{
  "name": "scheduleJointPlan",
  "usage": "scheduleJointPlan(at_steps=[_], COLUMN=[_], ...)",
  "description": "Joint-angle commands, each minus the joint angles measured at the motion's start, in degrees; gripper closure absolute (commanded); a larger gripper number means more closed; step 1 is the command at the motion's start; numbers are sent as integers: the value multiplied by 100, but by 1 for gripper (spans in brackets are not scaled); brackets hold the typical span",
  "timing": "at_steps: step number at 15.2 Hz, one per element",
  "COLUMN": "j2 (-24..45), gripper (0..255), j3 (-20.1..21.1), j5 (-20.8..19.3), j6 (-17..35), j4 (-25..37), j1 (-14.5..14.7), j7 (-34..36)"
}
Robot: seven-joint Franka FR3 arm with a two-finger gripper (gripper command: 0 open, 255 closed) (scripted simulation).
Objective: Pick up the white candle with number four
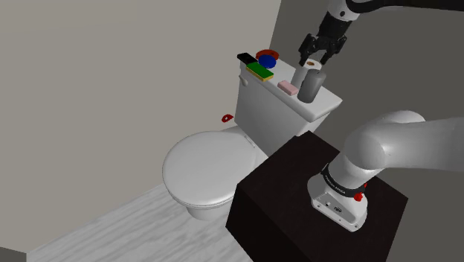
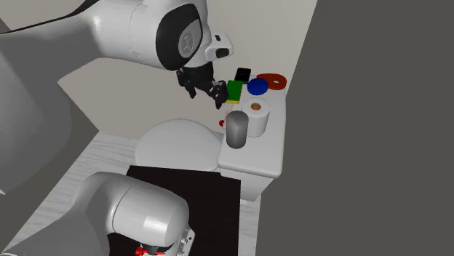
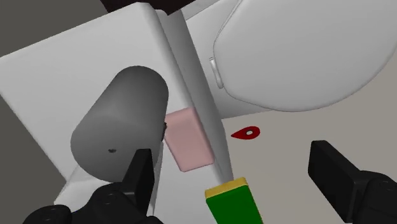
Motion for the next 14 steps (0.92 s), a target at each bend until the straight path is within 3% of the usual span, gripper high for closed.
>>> scheduleJointPlan(at_steps=[1,7,14], j2=[-34,22,190], gripper=[0,0,0], j3=[-116,-523,-596], j5=[-82,-355,-427], j6=[386,1533,2097], j4=[-292,-1053,-1446], j1=[-246,-1037,-1085], j7=[209,749,759])
